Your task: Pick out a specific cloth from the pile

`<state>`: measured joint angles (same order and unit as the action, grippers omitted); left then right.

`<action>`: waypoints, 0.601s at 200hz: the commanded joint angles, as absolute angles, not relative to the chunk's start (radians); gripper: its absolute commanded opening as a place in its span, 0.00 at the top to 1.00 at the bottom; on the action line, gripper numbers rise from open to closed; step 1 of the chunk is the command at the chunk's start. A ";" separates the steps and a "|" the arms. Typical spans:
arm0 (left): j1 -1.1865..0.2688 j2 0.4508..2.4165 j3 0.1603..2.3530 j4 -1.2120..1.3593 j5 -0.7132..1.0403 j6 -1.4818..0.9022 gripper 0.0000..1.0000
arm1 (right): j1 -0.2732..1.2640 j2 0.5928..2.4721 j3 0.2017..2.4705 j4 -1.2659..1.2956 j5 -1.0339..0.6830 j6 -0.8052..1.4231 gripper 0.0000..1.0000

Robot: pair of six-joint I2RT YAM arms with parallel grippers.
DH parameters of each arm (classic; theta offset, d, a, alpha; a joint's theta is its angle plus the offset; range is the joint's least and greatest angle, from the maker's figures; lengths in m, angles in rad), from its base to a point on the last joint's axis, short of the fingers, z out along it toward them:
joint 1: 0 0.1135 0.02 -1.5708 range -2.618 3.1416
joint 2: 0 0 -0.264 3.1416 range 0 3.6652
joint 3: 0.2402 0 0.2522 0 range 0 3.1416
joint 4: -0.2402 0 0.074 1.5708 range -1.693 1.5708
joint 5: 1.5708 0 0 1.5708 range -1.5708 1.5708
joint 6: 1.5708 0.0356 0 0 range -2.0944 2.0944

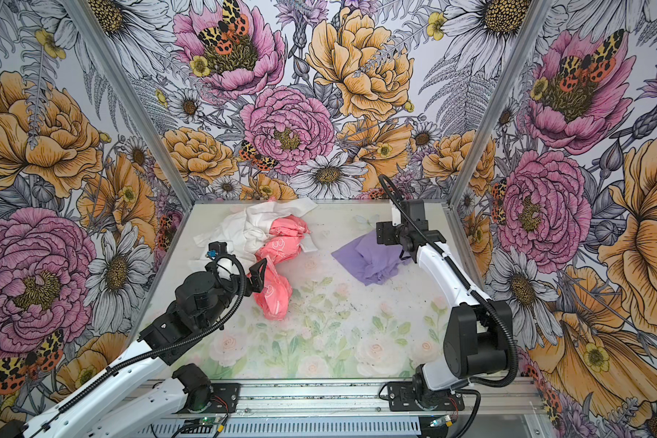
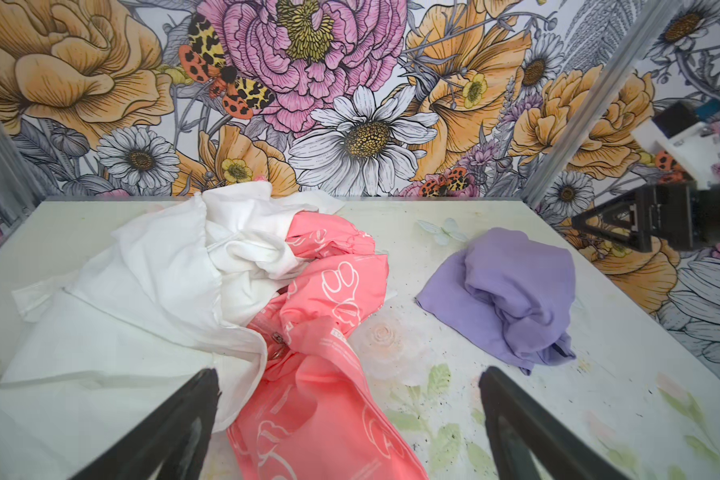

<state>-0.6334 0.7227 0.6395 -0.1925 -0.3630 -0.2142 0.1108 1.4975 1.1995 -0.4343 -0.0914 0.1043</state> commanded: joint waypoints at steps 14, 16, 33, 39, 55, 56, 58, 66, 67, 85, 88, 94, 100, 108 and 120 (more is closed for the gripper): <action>-0.512 0.727 0.639 -0.151 -0.374 -0.238 0.01 | 0.111 1.377 1.151 -0.412 -0.123 0.119 0.04; -0.503 0.727 0.638 -0.148 -0.377 -0.239 0.01 | 0.112 1.370 1.147 -0.412 -0.122 0.120 0.03; -0.434 0.729 0.611 -0.113 -0.409 -0.233 0.01 | 0.110 1.327 1.118 -0.408 -0.107 0.120 0.01; -0.411 0.729 0.596 -0.090 -0.420 -0.226 0.01 | 0.109 1.313 1.104 -0.405 -0.097 0.120 0.00; -0.350 0.729 0.537 0.003 -0.455 -0.206 0.01 | 0.103 1.273 1.051 -0.369 -0.054 0.121 0.01; -0.345 0.729 0.533 0.011 -0.458 -0.205 0.01 | 0.102 1.271 1.047 -0.365 -0.051 0.121 0.01; -0.338 0.729 0.522 0.025 -0.461 -0.201 0.01 | 0.101 1.265 1.035 -0.357 -0.048 0.124 0.00; -0.307 0.730 0.483 0.093 -0.477 -0.192 0.01 | 0.092 1.243 0.992 -0.319 -0.030 0.133 0.01; -0.303 0.730 0.478 0.106 -0.478 -0.191 0.01 | 0.090 1.240 0.986 -0.314 -0.028 0.134 0.01; -0.239 0.751 0.376 0.292 -0.481 -0.173 0.01 | 0.064 1.191 0.875 -0.200 -0.009 0.159 0.00; -0.228 0.759 0.363 0.320 -0.481 -0.168 0.01 | 0.061 1.185 0.860 -0.184 -0.003 0.162 0.01; -0.209 0.777 0.341 0.366 -0.480 -0.160 0.01 | 0.055 1.174 0.823 -0.148 0.004 0.165 0.00; -0.192 0.800 0.322 0.409 -0.476 -0.146 0.01 | 0.048 1.165 0.788 -0.110 0.007 0.164 0.01; -0.174 0.833 0.305 0.464 -0.460 -0.126 0.01 | 0.040 1.159 0.737 -0.050 0.011 0.164 0.00; -0.156 0.893 0.277 0.565 -0.440 -0.089 0.01 | 0.027 1.151 0.657 0.060 0.009 0.168 0.01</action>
